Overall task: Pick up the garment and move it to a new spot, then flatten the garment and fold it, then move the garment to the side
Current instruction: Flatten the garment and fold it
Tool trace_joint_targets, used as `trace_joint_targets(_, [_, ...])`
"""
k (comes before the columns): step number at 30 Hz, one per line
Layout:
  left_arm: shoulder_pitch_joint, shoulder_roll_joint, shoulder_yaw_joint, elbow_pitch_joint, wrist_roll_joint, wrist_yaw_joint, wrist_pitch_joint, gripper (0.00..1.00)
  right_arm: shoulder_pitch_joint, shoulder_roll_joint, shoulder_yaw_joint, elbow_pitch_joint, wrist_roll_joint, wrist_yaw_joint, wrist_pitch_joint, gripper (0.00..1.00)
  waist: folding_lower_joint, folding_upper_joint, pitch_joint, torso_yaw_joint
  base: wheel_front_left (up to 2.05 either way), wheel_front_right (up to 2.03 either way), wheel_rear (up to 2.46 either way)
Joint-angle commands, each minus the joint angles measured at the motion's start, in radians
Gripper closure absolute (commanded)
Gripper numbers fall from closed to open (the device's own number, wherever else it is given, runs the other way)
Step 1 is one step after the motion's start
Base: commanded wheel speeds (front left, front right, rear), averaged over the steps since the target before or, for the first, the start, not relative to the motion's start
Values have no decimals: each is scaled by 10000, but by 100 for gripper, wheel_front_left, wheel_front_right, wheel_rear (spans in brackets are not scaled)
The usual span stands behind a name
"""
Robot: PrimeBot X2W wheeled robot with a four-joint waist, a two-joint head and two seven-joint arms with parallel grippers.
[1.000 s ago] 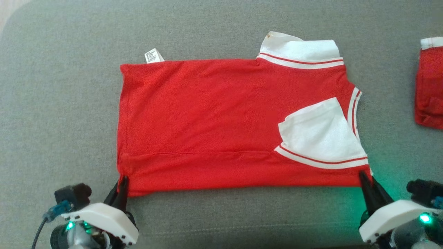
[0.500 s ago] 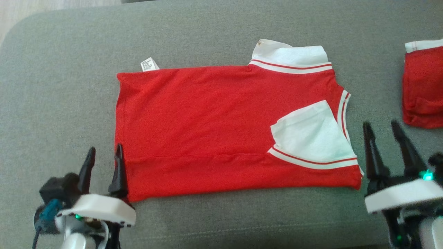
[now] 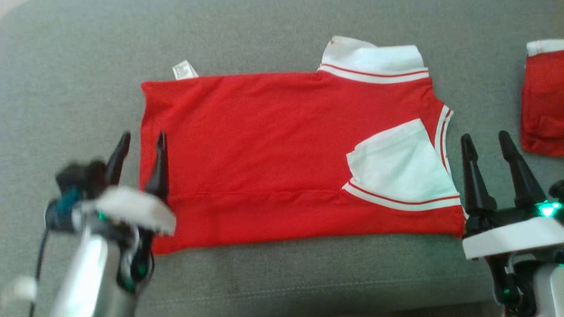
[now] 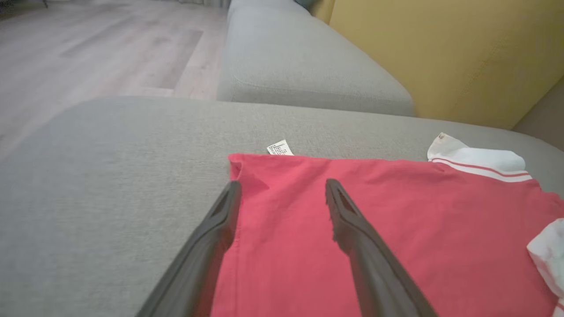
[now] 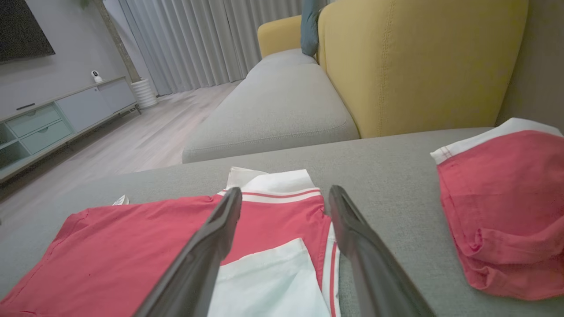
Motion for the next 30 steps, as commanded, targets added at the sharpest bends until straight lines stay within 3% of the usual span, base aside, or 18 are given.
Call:
trace_joint_targets(1, [-1088,234,335,188,-209,-148,168,0,-422,-49,273,-366,-65,37,18,0,0,0,358,-124,0,0,0])
trace_joint_targets(7, [-3062,364,617,2370,-676,-538,498,0,-797,7,615,-167,29,37,-58,0,0,0,970,-457,0,0,0])
trace_joint_targets(10, [-4376,562,826,4302,-1014,-824,837,0,-1014,52,781,89,135,37,-162,0,0,0,1311,-711,0,0,0])
trace_joint_targets(19, [-6032,857,976,7339,-1426,-1329,1152,0,-1177,98,862,573,344,37,-375,0,0,0,1621,-981,0,0,0])
trace_joint_targets(20, [-6135,874,944,7528,-1448,-1409,1193,7,-1183,92,848,612,355,37,-379,0,0,0,1634,-983,0,0,0])
trace_joint_targets(21, [-6219,894,879,7699,-1441,-1484,1263,42,-1190,76,820,648,356,37,-380,0,0,0,1643,-974,0,0,0])
trace_joint_targets(22, [-6300,899,827,7832,-1456,-1559,1324,100,-1199,56,772,687,361,37,-373,0,0,0,1653,-958,0,0,0])
trace_joint_targets(30, [-6636,917,330,7980,-1223,-1821,987,100,-1946,-417,509,1233,637,37,-156,0,0,0,1672,-709,0,0,0])
